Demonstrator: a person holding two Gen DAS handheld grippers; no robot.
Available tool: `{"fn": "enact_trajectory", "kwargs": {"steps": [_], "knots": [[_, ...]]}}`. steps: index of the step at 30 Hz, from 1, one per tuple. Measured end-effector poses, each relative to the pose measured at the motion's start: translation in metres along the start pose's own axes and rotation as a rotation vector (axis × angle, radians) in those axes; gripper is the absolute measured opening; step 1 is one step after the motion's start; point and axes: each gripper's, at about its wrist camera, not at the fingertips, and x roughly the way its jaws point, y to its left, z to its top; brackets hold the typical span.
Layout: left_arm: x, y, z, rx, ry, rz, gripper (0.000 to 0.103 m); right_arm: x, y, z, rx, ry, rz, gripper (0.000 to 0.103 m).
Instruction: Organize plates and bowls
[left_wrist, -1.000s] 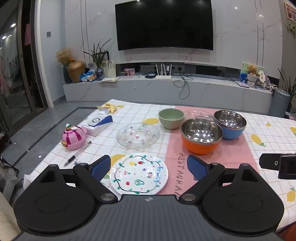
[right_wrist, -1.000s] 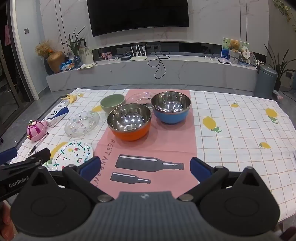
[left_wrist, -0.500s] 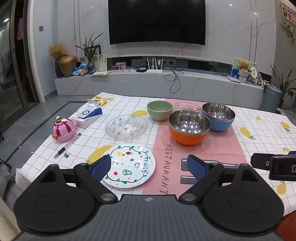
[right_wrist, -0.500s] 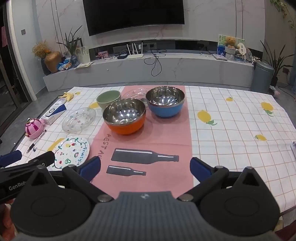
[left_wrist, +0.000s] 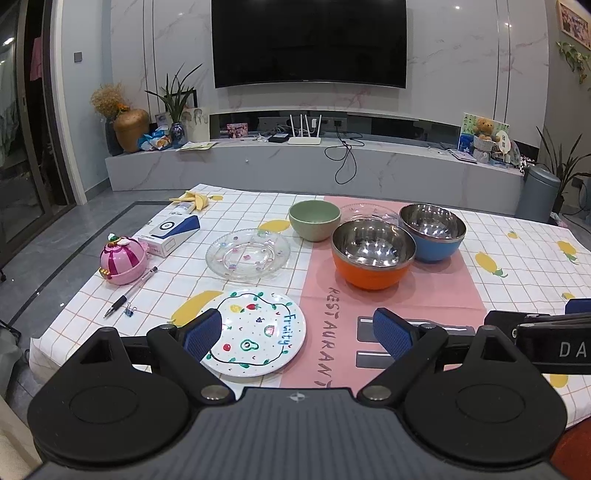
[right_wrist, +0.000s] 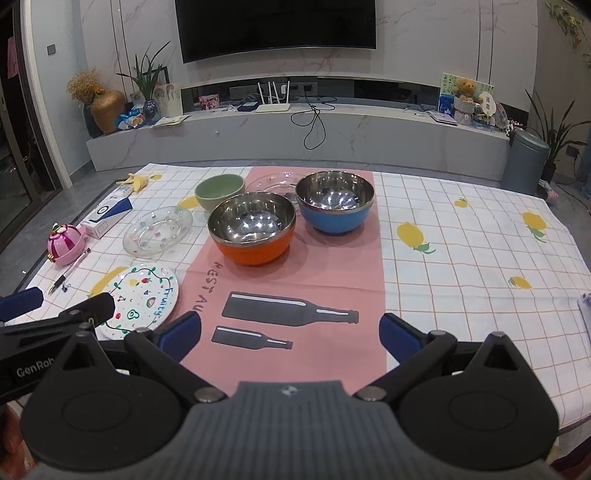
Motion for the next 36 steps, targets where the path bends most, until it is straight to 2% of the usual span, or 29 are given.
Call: {"fn": "enact_trajectory", "kwargs": {"steps": [31, 36], "knots": [[0.0035, 0.0029, -0.0022, -0.014, 0.010, -0.004, 0.103, 0.0031, 0.0008, 0.0007, -0.007, 0.011, -0.018, 0.100], [0.0076, 0.0042, -0.0080, -0.045, 0.008, 0.004, 0.103, 0.0046, 0.0000, -0.0063, -0.013, 0.000, -0.018, 0.100]]}}
